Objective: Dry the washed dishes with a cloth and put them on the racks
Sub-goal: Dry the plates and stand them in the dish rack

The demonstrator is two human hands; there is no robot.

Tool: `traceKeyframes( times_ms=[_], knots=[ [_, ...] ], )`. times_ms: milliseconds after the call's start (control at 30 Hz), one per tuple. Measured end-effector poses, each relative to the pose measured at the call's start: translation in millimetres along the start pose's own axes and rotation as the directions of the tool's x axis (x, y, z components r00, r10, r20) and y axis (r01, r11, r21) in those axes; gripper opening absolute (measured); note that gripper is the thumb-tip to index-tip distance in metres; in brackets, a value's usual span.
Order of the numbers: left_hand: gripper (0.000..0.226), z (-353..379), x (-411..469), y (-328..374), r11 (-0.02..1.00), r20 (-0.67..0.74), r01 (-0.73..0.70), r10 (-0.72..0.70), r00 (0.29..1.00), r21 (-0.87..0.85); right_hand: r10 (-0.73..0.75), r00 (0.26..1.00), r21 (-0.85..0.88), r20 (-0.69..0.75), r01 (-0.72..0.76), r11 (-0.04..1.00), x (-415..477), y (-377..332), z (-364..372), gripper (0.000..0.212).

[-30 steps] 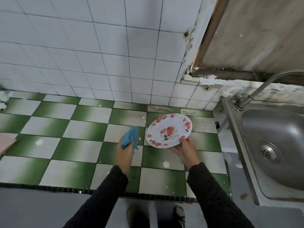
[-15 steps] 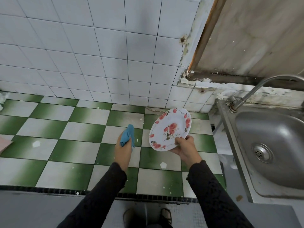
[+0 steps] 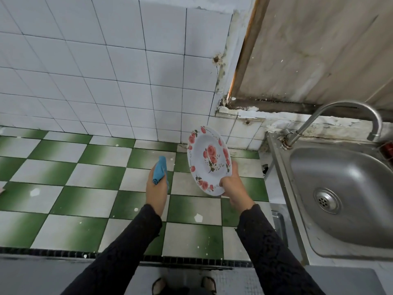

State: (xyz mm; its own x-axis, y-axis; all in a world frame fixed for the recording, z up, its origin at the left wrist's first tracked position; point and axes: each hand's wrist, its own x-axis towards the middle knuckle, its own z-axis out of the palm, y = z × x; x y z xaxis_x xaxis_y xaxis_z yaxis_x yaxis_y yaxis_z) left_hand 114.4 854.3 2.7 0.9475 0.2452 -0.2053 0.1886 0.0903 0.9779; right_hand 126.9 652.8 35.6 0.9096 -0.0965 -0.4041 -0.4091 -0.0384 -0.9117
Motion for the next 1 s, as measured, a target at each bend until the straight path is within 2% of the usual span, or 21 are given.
traceKeyframes(
  times_ms=[333,600,800,1000],
  knots=[
    [0.04,26.1,-8.5,5.0,0.996,0.03,-0.081,0.08,0.996,0.032,-0.027,1.0,0.059,0.008,0.026,0.998,-10.4,2.0,-6.3,0.073],
    [0.043,35.2,-10.2,1.5,0.998,0.035,-0.067,0.067,0.997,0.005,-0.076,0.997,0.045,0.012,0.075,0.996,-18.0,-1.4,-16.9,0.069],
    [0.045,31.7,-5.9,-1.0,1.0,0.028,-0.019,0.019,0.999,-0.005,-0.071,0.998,0.108,0.001,0.07,0.992,-16.3,1.6,-21.3,0.072],
    [0.044,31.4,-5.6,-5.5,0.998,0.018,-0.05,0.049,0.999,0.044,-0.029,0.999,0.135,0.017,0.027,0.99,-9.6,8.4,-23.2,0.077]
  ],
)
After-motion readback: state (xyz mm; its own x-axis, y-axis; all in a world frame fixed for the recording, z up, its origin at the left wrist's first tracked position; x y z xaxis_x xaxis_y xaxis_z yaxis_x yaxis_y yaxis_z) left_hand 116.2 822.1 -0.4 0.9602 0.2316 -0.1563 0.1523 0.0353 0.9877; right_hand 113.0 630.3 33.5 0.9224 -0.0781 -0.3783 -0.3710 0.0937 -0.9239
